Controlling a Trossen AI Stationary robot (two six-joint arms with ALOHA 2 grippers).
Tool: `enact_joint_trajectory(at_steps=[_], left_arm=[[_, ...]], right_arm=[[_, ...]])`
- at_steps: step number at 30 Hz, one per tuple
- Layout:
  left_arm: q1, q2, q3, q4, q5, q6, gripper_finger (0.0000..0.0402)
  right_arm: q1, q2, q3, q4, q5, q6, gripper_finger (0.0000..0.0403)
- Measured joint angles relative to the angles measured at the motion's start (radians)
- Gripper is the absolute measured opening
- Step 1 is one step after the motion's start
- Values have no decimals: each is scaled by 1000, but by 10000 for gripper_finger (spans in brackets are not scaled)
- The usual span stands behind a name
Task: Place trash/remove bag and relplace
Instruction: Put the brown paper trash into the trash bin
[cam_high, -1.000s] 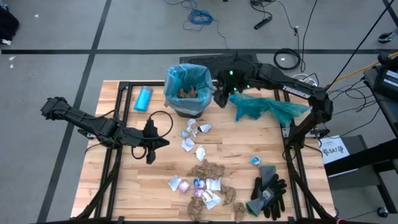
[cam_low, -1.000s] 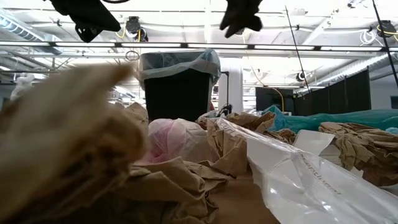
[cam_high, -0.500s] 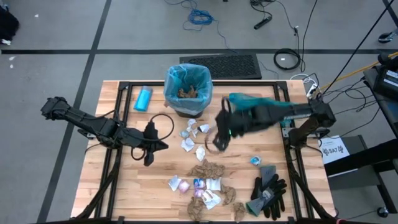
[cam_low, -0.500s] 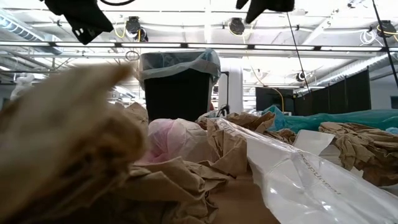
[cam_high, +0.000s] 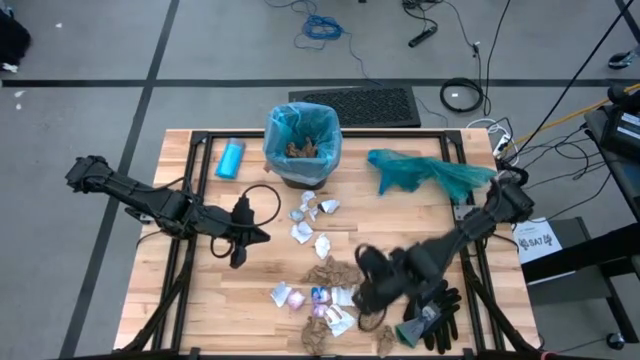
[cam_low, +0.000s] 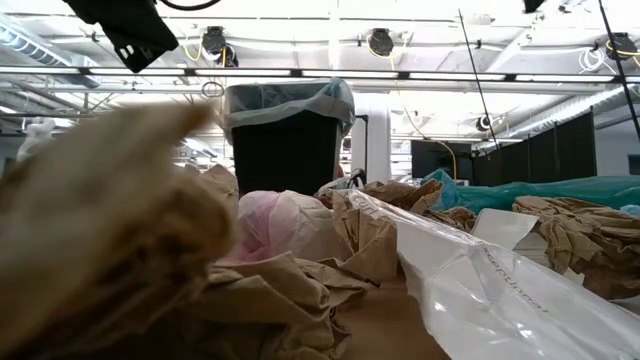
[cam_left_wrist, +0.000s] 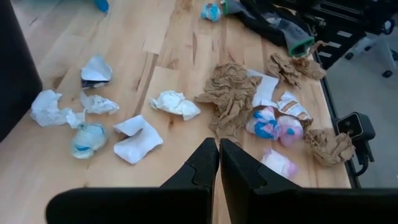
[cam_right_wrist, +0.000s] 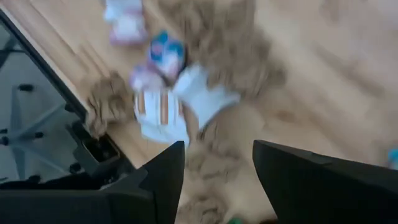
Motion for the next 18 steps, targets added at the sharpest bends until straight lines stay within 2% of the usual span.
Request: enact_joint_trajectory(at_steps=[9, 18], left_arm=[[-3, 0, 0, 0, 22, -7, 22], [-3, 0, 0, 0, 53, -8, 22]], right_arm=[[100, 152, 0, 68, -42, 94, 182], [99, 279, 0, 91, -46, 133, 185]])
